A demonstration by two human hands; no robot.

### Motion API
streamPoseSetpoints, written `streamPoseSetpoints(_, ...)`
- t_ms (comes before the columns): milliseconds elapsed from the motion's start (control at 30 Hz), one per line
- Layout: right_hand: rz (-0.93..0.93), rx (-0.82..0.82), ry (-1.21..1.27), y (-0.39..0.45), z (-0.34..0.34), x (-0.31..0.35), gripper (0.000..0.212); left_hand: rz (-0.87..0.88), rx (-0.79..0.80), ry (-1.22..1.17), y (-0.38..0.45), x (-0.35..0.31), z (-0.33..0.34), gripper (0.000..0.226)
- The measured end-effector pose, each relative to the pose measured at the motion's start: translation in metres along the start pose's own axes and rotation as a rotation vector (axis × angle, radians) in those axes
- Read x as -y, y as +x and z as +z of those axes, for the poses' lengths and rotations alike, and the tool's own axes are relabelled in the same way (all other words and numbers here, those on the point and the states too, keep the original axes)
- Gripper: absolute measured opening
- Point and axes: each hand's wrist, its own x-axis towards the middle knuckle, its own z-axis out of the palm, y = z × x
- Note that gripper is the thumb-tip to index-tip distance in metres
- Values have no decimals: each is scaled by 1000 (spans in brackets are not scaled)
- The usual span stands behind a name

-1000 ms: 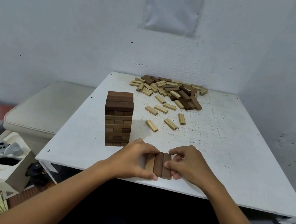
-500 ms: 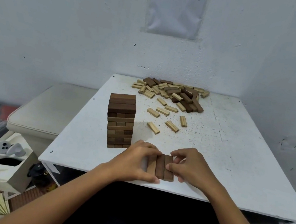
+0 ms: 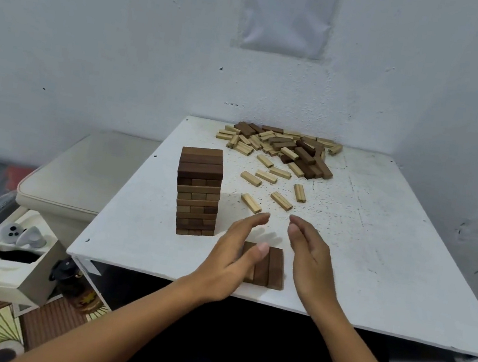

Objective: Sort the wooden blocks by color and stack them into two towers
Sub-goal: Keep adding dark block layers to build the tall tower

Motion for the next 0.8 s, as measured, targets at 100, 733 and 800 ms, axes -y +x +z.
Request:
streamPoseSetpoints(100, 30, 19, 185, -5, 13, -3, 39, -42, -38, -142, -1, -6, 12, 71)
streamPoseSetpoints(733, 32, -4, 263, -11, 30, -6, 40, -47, -87, -174, -1, -8, 22, 86)
streamPoseSetpoints(800, 17, -4, 241, -11, 30, -6, 41, -44, -72, -161, -1, -8, 22, 81)
